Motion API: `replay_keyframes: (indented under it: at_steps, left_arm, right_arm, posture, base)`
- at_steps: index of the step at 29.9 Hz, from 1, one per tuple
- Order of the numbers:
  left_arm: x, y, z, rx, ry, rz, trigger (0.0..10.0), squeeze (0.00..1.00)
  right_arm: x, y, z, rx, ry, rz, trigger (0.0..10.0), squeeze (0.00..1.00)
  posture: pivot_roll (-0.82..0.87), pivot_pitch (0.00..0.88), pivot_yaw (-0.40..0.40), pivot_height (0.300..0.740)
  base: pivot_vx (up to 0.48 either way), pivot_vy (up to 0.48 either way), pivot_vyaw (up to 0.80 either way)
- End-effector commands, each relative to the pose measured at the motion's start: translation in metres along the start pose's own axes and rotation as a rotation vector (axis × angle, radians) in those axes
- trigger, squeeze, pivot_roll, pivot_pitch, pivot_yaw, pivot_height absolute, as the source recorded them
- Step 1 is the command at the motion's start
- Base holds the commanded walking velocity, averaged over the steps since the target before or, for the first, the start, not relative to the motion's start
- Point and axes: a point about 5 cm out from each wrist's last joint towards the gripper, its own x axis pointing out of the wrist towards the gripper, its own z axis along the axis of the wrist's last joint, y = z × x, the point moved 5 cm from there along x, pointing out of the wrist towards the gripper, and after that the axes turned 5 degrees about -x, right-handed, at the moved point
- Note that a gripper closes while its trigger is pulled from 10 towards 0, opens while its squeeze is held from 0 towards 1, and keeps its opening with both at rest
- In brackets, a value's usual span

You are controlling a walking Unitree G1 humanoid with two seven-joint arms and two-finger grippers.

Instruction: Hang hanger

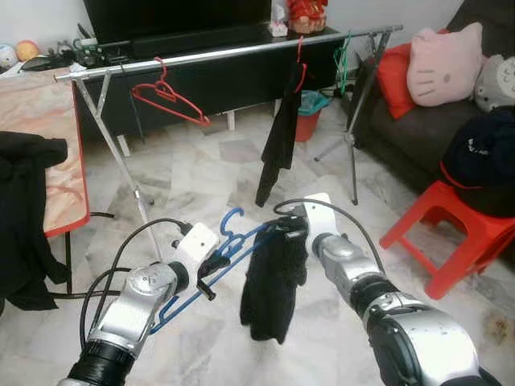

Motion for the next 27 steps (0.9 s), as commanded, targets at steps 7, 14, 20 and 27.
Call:
replay_keyframes:
  at_steps: [7, 14, 20, 27]
  left_arm:
    - [-0.005, -0.023, 0.003, -0.009, -0.016, -0.146, 10.0, 0.00]
    - [-0.007, -0.034, 0.003, -0.026, -0.022, -0.201, 10.0, 0.00]
    - [-0.007, -0.042, 0.004, -0.031, -0.025, -0.250, 10.0, 0.00]
    - [-0.006, -0.041, 0.002, -0.031, -0.013, -0.235, 10.0, 0.00]
  right_arm:
    - [0.000, -0.008, 0.023, 0.022, -0.072, -0.029, 10.0, 0.00]
    - [0.000, -0.009, 0.031, 0.018, -0.092, -0.033, 10.0, 0.00]
    - [0.000, -0.002, 0.036, -0.024, -0.101, 0.005, 10.0, 0.00]
    - [0.000, 0.010, 0.037, -0.061, -0.105, 0.059, 10.0, 0.00]
  posture:
    - [0.10, 0.000, -0.050, 0.740]
    - [0.10, 0.000, -0.053, 0.740]
    - [0.10, 0.000, -0.052, 0.740]
    - [0.10, 0.000, -0.055, 0.740]
  base:
    - [0.000, 0.000, 0.00]
    - [0.000, 0.000, 0.00]
    - [0.000, 0.000, 0.00]
    - [0.000, 0.000, 0.00]
